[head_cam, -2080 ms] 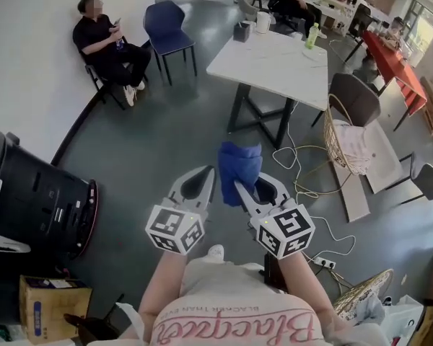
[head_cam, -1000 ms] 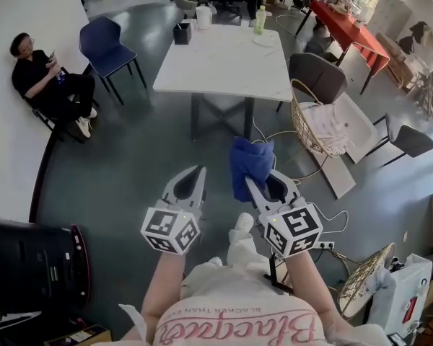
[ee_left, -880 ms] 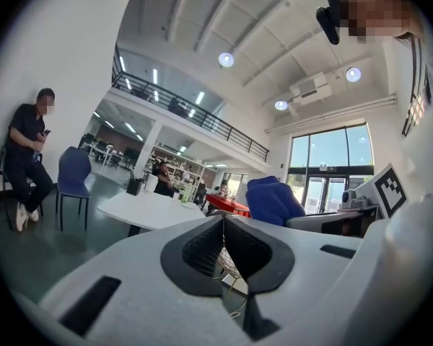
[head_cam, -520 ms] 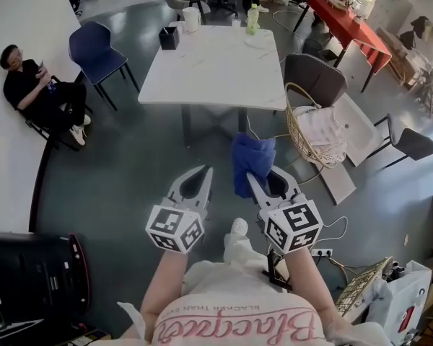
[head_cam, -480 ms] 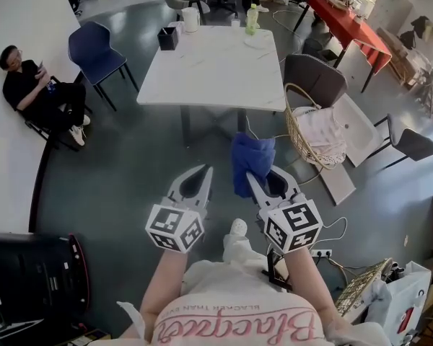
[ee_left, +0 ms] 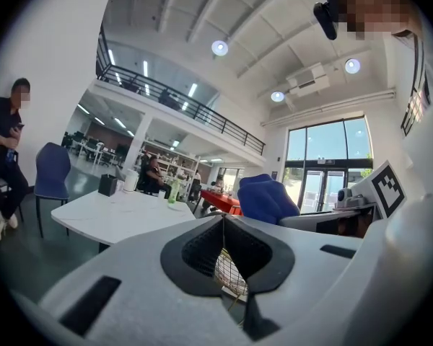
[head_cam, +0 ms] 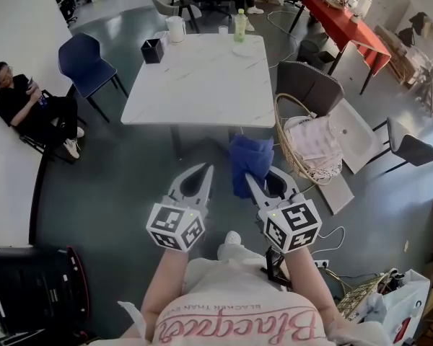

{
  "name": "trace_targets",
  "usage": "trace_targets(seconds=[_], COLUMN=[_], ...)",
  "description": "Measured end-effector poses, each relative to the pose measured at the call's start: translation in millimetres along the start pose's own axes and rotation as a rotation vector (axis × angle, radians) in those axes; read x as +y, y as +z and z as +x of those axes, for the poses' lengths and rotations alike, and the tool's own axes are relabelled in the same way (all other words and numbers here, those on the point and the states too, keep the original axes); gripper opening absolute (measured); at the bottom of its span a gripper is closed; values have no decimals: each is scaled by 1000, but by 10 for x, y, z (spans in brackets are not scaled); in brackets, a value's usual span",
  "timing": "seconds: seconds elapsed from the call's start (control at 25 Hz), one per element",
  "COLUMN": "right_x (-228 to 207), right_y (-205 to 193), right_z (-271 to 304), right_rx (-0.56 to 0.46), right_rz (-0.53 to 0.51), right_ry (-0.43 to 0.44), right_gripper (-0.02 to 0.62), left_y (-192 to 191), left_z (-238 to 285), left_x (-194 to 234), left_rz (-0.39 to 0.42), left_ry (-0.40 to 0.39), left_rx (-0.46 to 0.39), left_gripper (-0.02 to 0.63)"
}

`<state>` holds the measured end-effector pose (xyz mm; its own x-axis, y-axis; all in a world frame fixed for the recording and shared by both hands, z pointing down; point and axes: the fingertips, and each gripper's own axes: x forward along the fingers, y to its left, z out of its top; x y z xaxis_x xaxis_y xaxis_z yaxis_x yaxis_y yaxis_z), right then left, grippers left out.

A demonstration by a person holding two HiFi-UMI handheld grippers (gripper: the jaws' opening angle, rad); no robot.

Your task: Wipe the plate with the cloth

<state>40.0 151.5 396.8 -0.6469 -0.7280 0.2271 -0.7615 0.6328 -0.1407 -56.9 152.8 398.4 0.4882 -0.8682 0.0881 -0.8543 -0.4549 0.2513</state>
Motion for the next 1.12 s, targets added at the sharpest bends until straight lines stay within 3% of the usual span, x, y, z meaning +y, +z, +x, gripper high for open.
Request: trace_targets(seconds=[0.48,1.12], right_x=[-547,-1357], right_y=[-50,231], right_z=[337,1144], right_rx=[26,20], right_rz=[23,20], right_ry=[21,-28], right_gripper=[103,103], left_y=[-93,132], left_z=[603,1723], left_x=[101,629], left_rz=[37,37], left_ry=[39,-13], left_rx=[36,28], left_gripper=[8,8])
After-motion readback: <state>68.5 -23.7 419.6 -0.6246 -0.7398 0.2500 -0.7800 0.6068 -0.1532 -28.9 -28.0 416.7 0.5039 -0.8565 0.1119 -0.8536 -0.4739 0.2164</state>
